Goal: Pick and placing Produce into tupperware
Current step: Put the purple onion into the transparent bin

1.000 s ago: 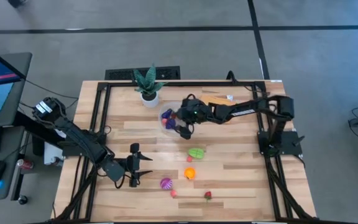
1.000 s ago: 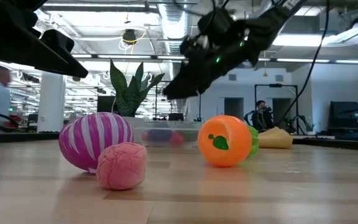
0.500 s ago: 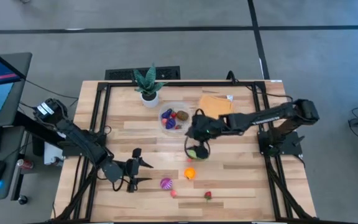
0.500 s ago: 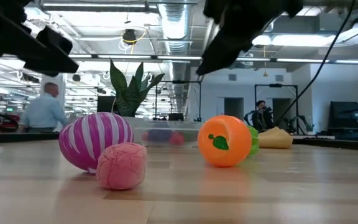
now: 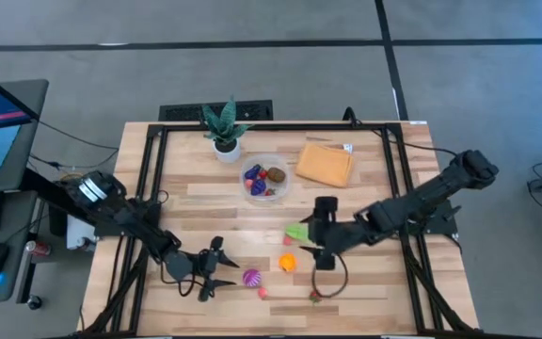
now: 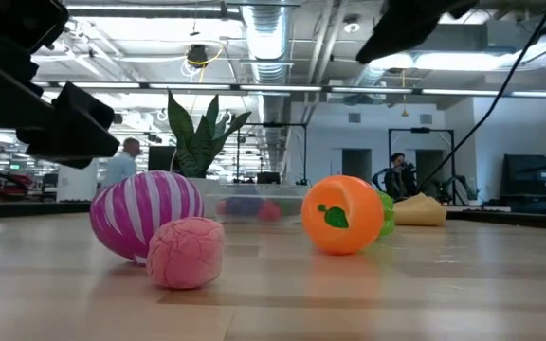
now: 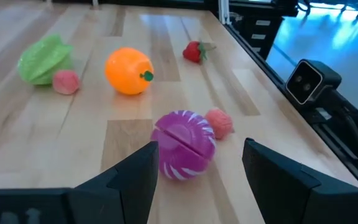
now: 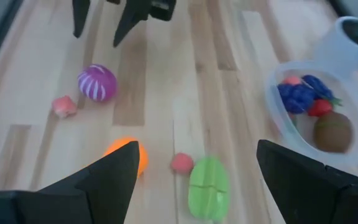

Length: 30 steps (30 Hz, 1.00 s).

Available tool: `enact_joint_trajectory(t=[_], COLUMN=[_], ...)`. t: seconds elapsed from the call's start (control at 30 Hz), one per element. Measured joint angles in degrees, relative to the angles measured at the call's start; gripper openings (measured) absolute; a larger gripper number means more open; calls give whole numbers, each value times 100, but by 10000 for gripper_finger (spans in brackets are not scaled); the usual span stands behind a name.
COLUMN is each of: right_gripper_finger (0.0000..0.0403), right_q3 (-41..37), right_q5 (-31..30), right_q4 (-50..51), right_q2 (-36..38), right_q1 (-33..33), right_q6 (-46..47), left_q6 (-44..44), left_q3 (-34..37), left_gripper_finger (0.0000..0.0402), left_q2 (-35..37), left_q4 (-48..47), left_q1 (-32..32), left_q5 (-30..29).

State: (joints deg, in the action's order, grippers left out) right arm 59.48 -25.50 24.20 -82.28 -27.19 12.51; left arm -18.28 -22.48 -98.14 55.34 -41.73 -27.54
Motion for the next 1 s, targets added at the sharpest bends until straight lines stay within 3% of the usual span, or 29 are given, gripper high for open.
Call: enact_joint_trajectory(t=[0.23, 0.5, 0.67, 0.87, 1.0], right_gripper_finger=[346, 347, 345, 346, 344], right_q3=[-22, -556, -838, -1111, -1244], right_q5=[-1394, -2696, -2913, -3039, -3229], right_q4=[476, 465, 463, 313, 307], right_q2=[-42, -39, -42, -42, -42], right_q1=[-897, -1691, -1935, -2167, -2355], right_q6=[764, 1779, 2337, 2665, 2863], left_q6=[2, -274, -623, -1292, -1318], left_q3=[-13, -28, -179, -647, -909], left_gripper_finger=[222, 239, 276, 311, 327], left_q2=[-139, -139, -139, -139, -139], left_q4=[221, 331, 113, -988, -1216], left_q1=[13, 24, 118, 225, 220], left_q5=[3, -27, -125, -134, -130])
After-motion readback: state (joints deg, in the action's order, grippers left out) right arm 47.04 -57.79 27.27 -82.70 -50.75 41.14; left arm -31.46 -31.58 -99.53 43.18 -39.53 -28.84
